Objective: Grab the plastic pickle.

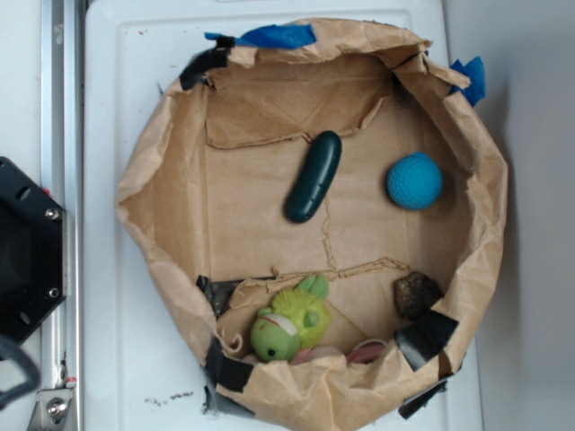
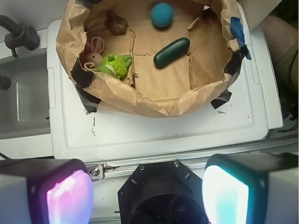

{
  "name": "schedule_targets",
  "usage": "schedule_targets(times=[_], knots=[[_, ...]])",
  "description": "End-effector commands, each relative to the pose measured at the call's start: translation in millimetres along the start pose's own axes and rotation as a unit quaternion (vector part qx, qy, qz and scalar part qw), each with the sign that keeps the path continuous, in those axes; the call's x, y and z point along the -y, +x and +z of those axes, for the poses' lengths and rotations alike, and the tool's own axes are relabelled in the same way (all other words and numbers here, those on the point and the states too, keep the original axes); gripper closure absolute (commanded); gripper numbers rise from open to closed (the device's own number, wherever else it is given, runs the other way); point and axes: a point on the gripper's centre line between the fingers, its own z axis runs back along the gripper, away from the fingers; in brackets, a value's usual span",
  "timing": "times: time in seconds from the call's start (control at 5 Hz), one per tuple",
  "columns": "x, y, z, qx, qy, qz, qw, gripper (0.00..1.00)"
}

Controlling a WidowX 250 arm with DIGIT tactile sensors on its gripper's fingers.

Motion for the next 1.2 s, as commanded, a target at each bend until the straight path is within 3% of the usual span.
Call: schedule_targets(times=[0.0, 0.2, 0.4, 0.6, 0.8, 1.0], knots=[[0.0, 0.0, 0.0, 0.000, 0.000, 0.000, 1.000, 0.00], [-3.2, 50.3, -1.4, 0.016, 0.000, 0.028, 0.999, 0.00], [-5.6, 98.9, -6.0, 0.051, -0.030, 0.080, 0.995, 0.00], [-13.2, 144.7, -22.5, 0.082, -0.040, 0.173, 0.981, 0.00], [-18.9, 168.7, -59.1, 0.086, -0.040, 0.229, 0.969, 0.00], [-23.6, 170.7, -100.3, 0.053, -0.007, 0.248, 0.967, 0.00]])
